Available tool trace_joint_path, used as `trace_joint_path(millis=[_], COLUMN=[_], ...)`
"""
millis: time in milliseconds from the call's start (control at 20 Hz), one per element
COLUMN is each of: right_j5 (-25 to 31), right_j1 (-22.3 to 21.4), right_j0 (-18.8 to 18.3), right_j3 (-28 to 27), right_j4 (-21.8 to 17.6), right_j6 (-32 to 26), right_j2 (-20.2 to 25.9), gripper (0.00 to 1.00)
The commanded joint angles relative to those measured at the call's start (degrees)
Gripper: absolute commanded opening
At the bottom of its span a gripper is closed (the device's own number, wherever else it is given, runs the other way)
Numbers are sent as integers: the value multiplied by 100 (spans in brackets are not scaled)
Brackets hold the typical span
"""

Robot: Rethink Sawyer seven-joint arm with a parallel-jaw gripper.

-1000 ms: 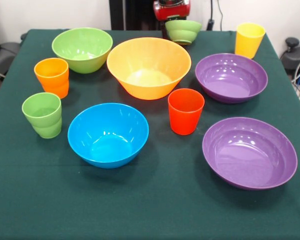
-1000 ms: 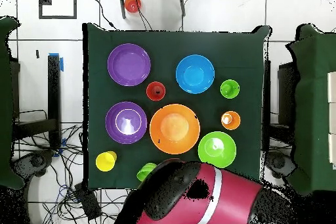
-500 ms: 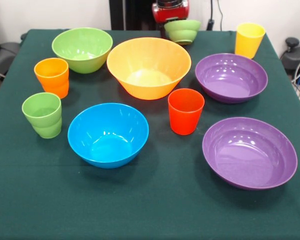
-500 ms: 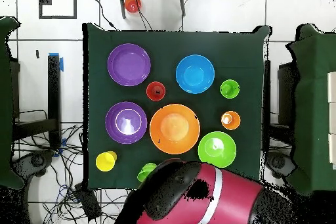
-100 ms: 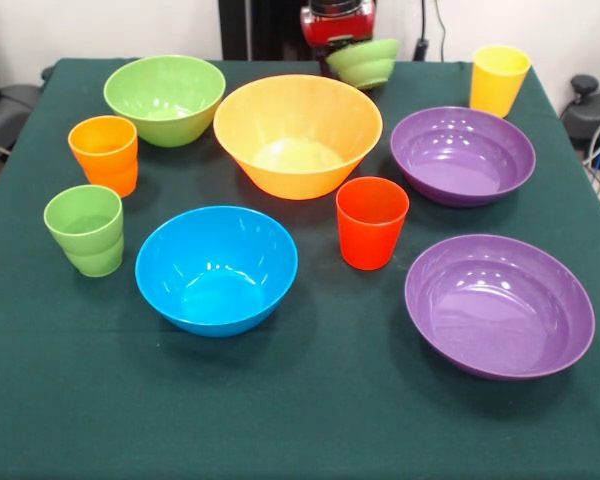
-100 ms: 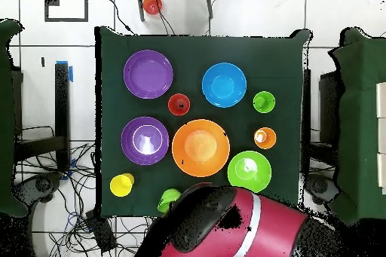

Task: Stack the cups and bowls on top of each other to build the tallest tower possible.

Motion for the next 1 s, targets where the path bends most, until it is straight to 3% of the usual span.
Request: trace_joint_path(millis=[50, 200, 400, 1000], right_j5=[173, 256, 398, 135], right_j1=[-1, -72, -291, -184], right_j0=[142, 291, 170, 282], right_j3=[-783, -843, -645, -570], right_j4=[11, -118, 107, 330], right_j6=[454, 293, 513, 785], right_j2=[329, 246, 433, 336], gripper=[0, 0, 0, 0])
